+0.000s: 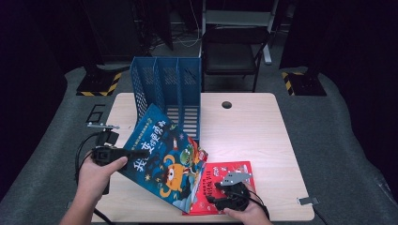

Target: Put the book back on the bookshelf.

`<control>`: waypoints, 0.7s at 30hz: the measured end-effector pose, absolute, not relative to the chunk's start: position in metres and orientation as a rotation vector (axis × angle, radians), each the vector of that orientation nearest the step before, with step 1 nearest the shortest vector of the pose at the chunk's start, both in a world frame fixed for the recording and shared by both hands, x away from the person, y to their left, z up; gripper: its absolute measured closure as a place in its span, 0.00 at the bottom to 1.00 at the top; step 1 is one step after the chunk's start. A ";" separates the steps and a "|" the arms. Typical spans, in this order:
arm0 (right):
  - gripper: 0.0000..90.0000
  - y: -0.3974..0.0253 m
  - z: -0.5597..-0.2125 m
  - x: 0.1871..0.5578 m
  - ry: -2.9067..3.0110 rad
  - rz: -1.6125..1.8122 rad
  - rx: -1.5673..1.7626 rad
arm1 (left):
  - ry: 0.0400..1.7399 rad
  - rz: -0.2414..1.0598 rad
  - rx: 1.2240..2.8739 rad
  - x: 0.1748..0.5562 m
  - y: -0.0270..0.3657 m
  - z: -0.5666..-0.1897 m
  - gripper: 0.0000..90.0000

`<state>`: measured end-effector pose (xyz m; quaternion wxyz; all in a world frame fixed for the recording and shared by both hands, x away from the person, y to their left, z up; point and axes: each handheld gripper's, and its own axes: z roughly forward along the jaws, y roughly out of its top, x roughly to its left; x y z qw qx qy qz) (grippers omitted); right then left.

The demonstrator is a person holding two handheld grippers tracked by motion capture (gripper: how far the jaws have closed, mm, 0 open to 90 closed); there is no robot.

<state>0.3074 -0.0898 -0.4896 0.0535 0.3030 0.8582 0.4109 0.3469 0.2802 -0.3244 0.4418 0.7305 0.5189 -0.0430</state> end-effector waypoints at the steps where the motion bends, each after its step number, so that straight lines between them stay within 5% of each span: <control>1: 0.42 -0.088 -0.489 0.306 2.609 1.239 0.926 | 1.284 -0.095 1.827 0.347 0.276 -0.322 0.86; 12: 0.36 -0.072 -0.489 0.295 2.609 1.194 0.892 | 1.239 -0.028 1.935 0.349 0.246 -0.295 0.86; 21: 0.20 -0.061 -0.493 0.287 2.565 1.190 0.889 | 1.195 -0.022 1.945 0.359 0.231 -0.290 0.90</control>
